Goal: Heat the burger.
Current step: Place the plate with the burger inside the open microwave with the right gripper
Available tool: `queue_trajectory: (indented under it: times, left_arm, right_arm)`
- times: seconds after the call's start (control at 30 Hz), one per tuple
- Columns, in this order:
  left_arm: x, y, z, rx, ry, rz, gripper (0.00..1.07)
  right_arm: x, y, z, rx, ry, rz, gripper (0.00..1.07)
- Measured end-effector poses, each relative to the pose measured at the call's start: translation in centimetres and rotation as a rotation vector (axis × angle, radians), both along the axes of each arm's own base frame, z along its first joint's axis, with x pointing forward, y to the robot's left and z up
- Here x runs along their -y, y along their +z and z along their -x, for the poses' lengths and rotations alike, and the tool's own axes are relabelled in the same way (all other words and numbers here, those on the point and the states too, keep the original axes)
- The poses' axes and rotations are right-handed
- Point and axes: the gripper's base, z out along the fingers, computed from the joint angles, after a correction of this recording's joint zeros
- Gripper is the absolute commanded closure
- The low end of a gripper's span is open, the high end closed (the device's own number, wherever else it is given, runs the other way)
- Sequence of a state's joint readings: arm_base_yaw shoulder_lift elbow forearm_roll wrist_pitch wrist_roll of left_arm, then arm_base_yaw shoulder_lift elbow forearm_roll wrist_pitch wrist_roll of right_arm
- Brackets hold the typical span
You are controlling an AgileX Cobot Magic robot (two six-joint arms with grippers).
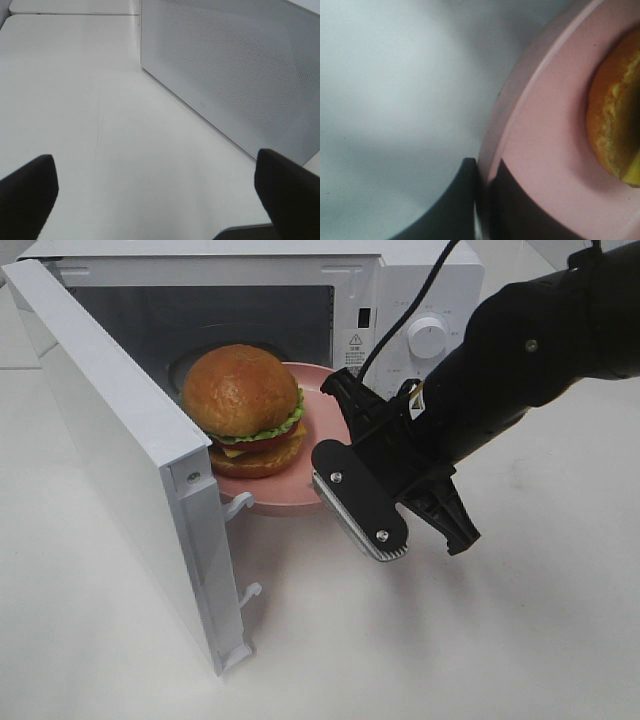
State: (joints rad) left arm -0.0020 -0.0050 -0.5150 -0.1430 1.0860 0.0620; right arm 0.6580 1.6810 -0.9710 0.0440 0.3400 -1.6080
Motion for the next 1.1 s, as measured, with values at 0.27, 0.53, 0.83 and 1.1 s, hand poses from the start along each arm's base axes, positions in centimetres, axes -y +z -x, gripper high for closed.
queue_trajectory:
  times: [0.27,0.53,0.83,1.1]
  left_arm:
    - [0.0,0.0,0.0,0.000,0.000,0.000,0.04]
    - [0.0,0.0,0.0,0.000,0.000,0.000,0.04]
    - [0.0,0.0,0.0,0.000,0.000,0.000,0.04]
    - [0.0,0.0,0.0,0.000,0.000,0.000,0.04]
  right_arm:
    - [-1.3,0.0,-1.6,-0.027,0.002,0.017,1.07]
    - [-2.6,0.3,-3.3,-0.033,-0.015,0.008,1.07]
    - [-3.7,0.2,-4.6,-0.038,-0.021,0.007,1.07]
    - [-5.1,0.5,-6.4,-0.031,-0.059,-0.026,1.07]
